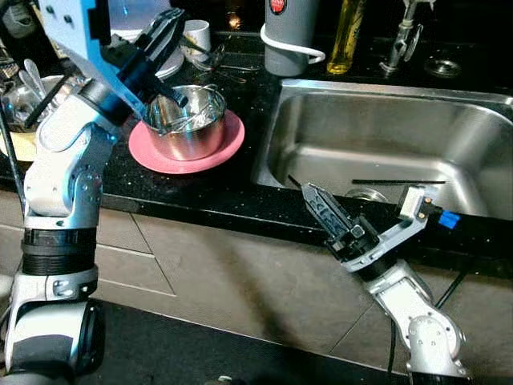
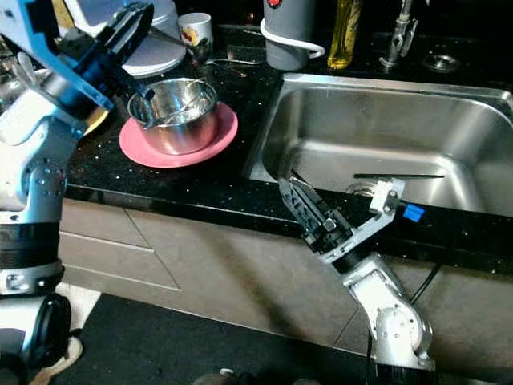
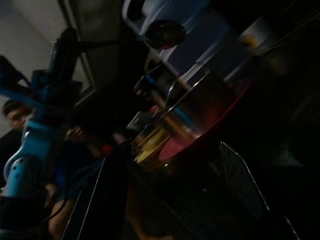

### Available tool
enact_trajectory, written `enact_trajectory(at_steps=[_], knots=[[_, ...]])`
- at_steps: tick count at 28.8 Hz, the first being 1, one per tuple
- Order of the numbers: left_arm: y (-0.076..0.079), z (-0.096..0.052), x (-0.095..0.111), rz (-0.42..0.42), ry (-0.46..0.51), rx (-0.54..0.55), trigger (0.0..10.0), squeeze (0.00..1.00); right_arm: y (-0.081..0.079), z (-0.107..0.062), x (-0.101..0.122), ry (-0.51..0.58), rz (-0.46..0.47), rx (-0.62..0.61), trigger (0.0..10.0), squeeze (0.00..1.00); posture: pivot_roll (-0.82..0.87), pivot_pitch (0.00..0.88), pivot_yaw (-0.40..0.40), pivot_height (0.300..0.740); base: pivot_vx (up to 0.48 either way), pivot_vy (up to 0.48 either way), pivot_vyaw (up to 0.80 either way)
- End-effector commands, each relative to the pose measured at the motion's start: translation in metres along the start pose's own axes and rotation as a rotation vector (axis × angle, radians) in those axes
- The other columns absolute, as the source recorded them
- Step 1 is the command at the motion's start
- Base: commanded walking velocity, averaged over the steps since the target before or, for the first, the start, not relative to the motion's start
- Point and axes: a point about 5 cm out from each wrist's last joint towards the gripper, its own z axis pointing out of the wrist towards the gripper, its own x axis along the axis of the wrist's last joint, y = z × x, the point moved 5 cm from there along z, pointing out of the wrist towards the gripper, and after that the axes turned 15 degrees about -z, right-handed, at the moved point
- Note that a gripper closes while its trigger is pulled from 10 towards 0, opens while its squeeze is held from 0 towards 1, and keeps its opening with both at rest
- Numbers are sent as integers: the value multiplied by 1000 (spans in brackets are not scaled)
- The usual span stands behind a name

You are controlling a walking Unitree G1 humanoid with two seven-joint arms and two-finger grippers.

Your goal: Kitchen organization

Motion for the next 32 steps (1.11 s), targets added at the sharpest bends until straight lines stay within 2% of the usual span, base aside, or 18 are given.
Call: enact_trajectory(at_steps=[1,13,16,19,23,29,32], knots=[[5,5,-1,10,-1,-25,10000,0,10,-7,0,6,11,-56,10000,0,-68,78,47,740,0,0,-800],[7,8,-6,0,-14,-55,10000,0,11,-7,13,45,-16,-54,10000,0,-72,73,50,740,0,0,-800],[6,8,-9,-7,-22,-60,10000,0,12,-6,20,54,-35,-46,10000,0,-73,69,47,740,0,0,0],[4,6,-19,-31,-50,-64,10000,0,12,-4,32,73,-82,-36,10000,0,-79,66,46,740,0,0,0],[-1,2,-33,-67,-84,-53,10000,0,8,0,38,65,-127,-6,10000,0,-81,64,44,740,0,0,0],[-9,-3,-55,-95,-133,-27,10000,0,-8,5,34,32,-169,80,10000,0,-88,59,46,740,0,0,0],[-13,-5,-62,-158,-123,-8,10000,0,-13,5,28,-1,-194,104,10000,0,-93,64,47,740,0,0,0]])
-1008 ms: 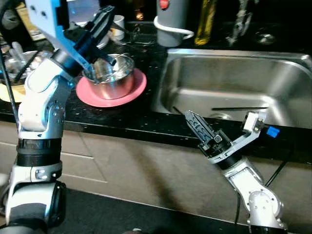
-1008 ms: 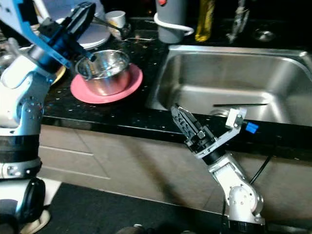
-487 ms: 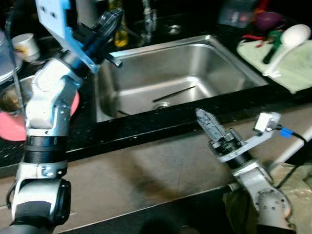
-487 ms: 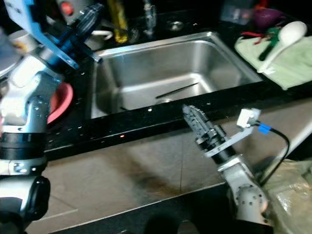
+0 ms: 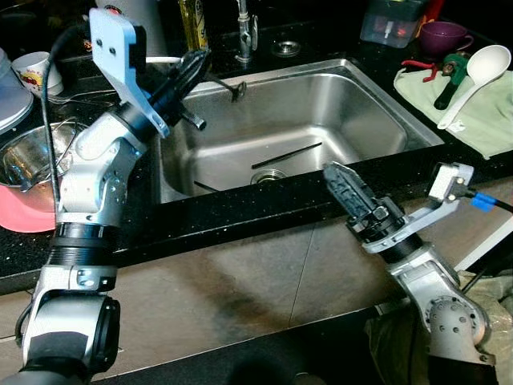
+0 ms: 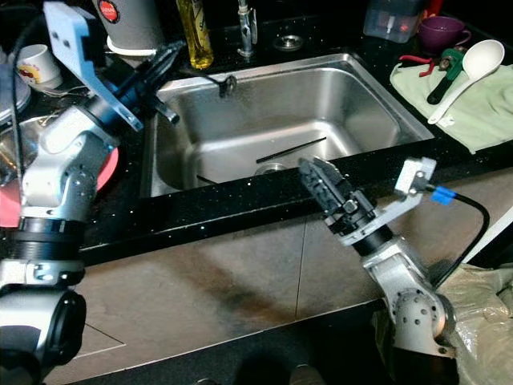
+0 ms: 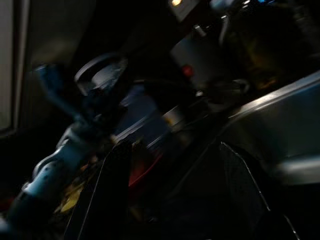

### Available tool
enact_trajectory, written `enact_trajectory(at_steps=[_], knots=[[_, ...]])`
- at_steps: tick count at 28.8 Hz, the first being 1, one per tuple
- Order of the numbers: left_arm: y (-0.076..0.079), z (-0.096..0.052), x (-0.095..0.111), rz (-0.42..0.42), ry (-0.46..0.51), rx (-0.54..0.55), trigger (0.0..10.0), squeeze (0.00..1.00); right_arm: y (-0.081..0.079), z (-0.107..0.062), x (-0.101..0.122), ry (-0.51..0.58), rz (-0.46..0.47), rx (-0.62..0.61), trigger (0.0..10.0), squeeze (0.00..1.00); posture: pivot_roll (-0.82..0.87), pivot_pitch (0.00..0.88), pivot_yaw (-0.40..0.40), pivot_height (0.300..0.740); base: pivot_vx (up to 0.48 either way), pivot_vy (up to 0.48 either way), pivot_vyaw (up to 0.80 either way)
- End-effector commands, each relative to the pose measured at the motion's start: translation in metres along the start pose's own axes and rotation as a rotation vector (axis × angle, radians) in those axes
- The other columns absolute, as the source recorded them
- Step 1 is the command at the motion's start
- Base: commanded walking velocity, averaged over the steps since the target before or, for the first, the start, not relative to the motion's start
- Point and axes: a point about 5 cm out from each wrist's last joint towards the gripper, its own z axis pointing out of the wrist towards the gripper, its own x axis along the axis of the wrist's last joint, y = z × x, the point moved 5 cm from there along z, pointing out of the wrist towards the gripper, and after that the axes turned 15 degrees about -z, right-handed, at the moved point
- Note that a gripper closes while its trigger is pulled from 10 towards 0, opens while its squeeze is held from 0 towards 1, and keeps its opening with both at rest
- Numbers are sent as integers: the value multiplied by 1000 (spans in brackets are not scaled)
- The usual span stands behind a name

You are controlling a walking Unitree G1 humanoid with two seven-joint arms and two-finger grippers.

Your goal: Kitchen organization

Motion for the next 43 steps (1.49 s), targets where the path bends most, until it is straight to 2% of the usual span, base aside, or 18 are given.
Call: enact_trajectory(at_steps=[1,7,10,11,12,17,23,24,26,29,30,31,32,33,35,37,39,43], knots=[[-6,-5,-4,-23,7,16,10000,0,-4,0,-2,-16,-19,15,10000,0,-93,64,47,740,0,0,0],[-13,-7,-18,-77,-15,43,10000,0,-8,-1,-5,-23,-19,15,10000,0,-94,71,52,740,0,0,0],[-24,-15,-39,-90,-73,95,10000,0,-14,-1,-7,-35,-21,44,10000,0,-96,75,54,740,0,0,0],[-25,-16,-43,-97,-79,100,10000,180,-15,-1,-8,-38,-24,48,10000,0,-96,76,54,740,0,0,0],[-27,-17,-45,-95,-80,108,10000,1000,-16,-1,-8,-40,-25,52,10000,0,-96,76,54,740,0,0,0],[-30,-19,-44,-88,-69,124,10000,1000,-19,0,-10,-42,-24,63,10000,0,-95,78,53,740,0,0,0],[-27,-17,-17,29,-4,145,10000,984,-23,2,-22,-82,-25,68,10000,0,-87,79,50,740,0,0,0],[-27,-17,-17,29,-4,145,10000,984,-23,2,-22,-82,-25,68,10000,0,-87,79,50,740,0,0,0],[-20,-17,-5,94,23,153,10000,0,-24,3,-29,-117,-30,67,10000,0,-82,80,45,740,0,0,0],[-17,-17,0,119,36,156,10000,0,-24,3,-32,-129,-31,68,10000,0,-78,79,42,740,0,0,0],[-13,-17,8,159,54,160,10000,0,-24,3,-35,-140,-33,70,10000,0,-74,80,38,740,0,0,0],[-13,-17,8,159,54,160,10000,0,-24,3,-35,-140,-33,70,10000,0,-74,80,38,740,0,0,0],[-8,-18,14,206,68,162,10000,0,-25,3,-38,-150,-37,73,10000,0,-70,79,38,740,0,0,0],[-8,-18,14,206,68,162,10000,0,-25,3,-38,-150,-37,73,10000,0,-70,79,38,740,0,0,0],[9,-17,24,340,69,133,10000,0,-27,3,-44,-167,-32,86,10000,0,-61,77,29,740,0,0,269],[9,-17,24,340,69,133,10000,0,-27,3,-44,-167,-32,86,10000,0,-61,77,29,740,0,0,538],[21,-17,32,418,73,117,10000,0,-29,4,-48,-177,-24,104,10000,0,-54,75,26,740,0,0,800],[30,-21,36,437,82,134,10000,0,-30,4,-49,-180,-19,114,10000,0,-51,75,27,740,0,0,800]])
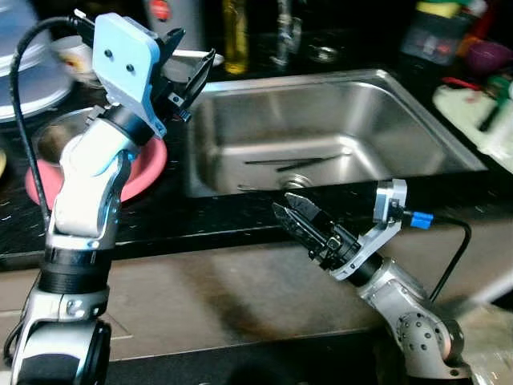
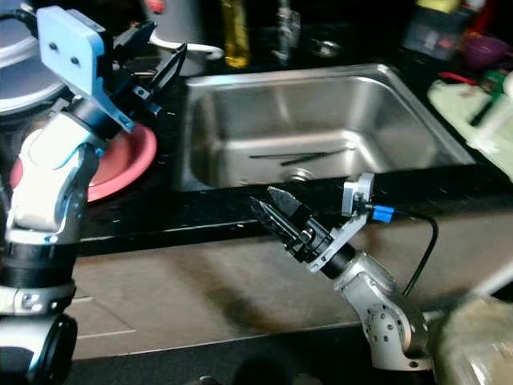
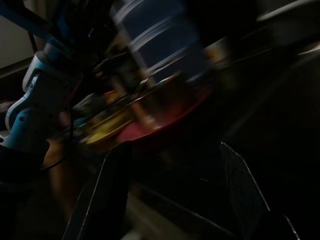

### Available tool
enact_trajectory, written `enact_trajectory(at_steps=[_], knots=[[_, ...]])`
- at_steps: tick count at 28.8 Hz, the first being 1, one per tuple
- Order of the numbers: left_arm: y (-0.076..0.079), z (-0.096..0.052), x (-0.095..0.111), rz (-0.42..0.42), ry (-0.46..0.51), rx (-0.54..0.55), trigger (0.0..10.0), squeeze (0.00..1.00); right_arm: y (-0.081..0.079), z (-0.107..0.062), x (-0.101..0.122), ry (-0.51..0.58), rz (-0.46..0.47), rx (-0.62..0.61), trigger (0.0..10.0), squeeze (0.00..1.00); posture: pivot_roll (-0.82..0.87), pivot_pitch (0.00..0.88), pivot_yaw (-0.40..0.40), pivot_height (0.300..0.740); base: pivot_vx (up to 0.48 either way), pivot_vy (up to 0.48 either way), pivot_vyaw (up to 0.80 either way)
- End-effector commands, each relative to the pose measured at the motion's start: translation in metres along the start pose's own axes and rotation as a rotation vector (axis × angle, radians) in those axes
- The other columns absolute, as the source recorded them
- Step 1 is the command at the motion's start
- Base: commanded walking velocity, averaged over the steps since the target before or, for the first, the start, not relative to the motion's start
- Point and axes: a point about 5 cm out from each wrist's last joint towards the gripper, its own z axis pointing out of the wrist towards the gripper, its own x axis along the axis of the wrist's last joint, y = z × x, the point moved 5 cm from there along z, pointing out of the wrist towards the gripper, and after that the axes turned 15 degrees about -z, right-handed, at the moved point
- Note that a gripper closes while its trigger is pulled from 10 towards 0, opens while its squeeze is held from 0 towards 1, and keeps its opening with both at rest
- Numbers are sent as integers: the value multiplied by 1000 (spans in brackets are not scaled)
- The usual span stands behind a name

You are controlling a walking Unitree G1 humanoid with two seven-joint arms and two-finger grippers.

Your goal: Kitchen organization

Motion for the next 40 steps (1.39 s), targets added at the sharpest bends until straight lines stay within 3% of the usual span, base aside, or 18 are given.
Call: enact_trajectory(at_steps=[1,17,28,38,40], knots=[[1,-4,-3,8,-25,21,10000,0,0,1,-5,-9,5,2,10000,0,-51,75,27,740,0,0,800],[12,-21,-13,-77,-78,109,10000,0,2,2,-8,-17,-2,-4,10000,0,-42,71,23,740,0,0,100],[0,-52,-38,-15,-183,246,10000,0,1,2,-10,-27,-9,15,10000,0,-38,64,17,740,0,0,493],[-7,-65,-41,12,-200,275,10000,0,1,2,-10,-34,-7,18,10000,0,-38,65,14,740,0,0,85],[-9,-69,-42,77,-210,267,10000,0,1,2,-10,-34,-6,17,10000,0,-40,68,14,740,0,0,0]])
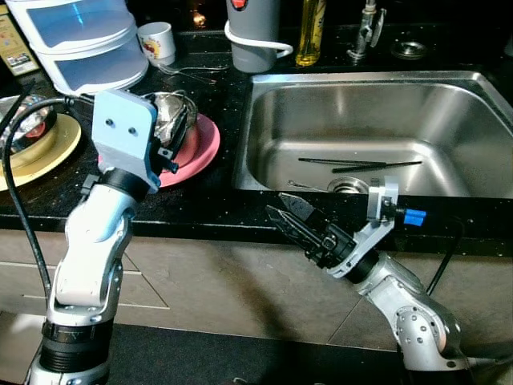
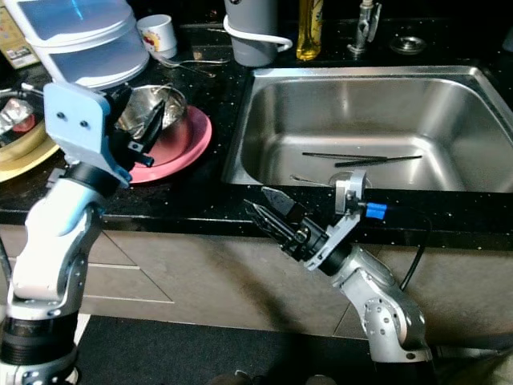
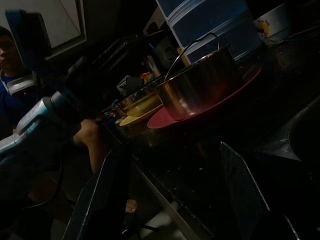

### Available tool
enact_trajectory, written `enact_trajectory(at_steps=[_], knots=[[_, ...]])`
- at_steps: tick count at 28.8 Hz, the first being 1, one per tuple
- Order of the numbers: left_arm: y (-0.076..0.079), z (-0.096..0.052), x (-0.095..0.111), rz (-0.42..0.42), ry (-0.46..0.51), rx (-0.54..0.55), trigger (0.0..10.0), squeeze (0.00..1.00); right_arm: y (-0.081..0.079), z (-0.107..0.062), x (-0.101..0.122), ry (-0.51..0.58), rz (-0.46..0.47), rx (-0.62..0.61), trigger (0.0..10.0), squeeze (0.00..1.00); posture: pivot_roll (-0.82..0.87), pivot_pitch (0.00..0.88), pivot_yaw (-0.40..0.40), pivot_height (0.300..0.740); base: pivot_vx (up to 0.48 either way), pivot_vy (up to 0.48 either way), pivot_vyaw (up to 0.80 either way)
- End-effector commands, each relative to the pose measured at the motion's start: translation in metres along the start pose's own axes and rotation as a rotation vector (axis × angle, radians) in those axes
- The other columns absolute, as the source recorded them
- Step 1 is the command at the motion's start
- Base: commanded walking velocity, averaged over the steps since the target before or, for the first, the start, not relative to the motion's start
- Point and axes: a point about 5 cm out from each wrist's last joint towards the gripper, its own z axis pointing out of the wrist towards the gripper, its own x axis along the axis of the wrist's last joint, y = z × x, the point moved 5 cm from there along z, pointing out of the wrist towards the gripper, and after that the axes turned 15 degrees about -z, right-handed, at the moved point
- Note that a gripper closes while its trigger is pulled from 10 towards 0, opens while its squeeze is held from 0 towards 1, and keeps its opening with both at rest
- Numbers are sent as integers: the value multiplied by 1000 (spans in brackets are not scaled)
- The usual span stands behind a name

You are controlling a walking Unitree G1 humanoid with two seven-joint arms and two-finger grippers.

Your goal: Kitchen organization

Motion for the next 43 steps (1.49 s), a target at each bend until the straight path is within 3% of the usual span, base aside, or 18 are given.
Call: enact_trajectory(at_steps=[1,6,11,15,19,27,30,34,36,39,43], knots=[[-6,-4,3,69,12,12,10000,0,1,-2,-7,-29,14,-8,10000,0,-40,68,14,740,0,0,0],[-25,-17,-1,152,16,129,10000,0,1,-2,-7,-30,14,-7,10000,0,-39,74,12,740,0,0,0],[-38,-32,-7,184,5,243,10000,0,1,-3,-6,-30,9,-4,10000,0,-36,79,9,740,0,0,324],[-44,-45,-16,123,-13,302,10000,0,1,-3,-6,-30,13,0,10000,0,-33,82,2,740,0,0,759],[-50,-49,-19,86,-1,317,10000,0,1,-3,-6,-29,24,7,10000,0,-31,82,-1,740,0,0,0],[-67,-43,-8,49,93,331,10000,0,-1,-3,-5,-29,26,22,10000,0,-40,85,-10,740,0,0,0],[-76,-41,-10,-25,112,356,10000,0,-2,-3,-5,-29,27,26,10000,0,-51,87,-14,740,0,0,0],[-90,-35,-23,-192,127,385,10000,0,-2,-4,-4,-32,26,29,10000,0,-56,87,-17,740,0,0,0],[-90,-29,-34,-244,93,357,10000,0,-3,-4,-4,-32,25,29,10000,0,-58,88,-15,740,0,0,0],[-79,-20,-50,-282,20,274,10000,0,-3,-4,-4,-32,25,28,10000,0,-61,90,-12,740,0,0,0],[-69,-12,-53,-322,9,219,10000,0,-4,-3,-4,-32,25,29,10000,0,-66,91,-7,740,0,0,0]])
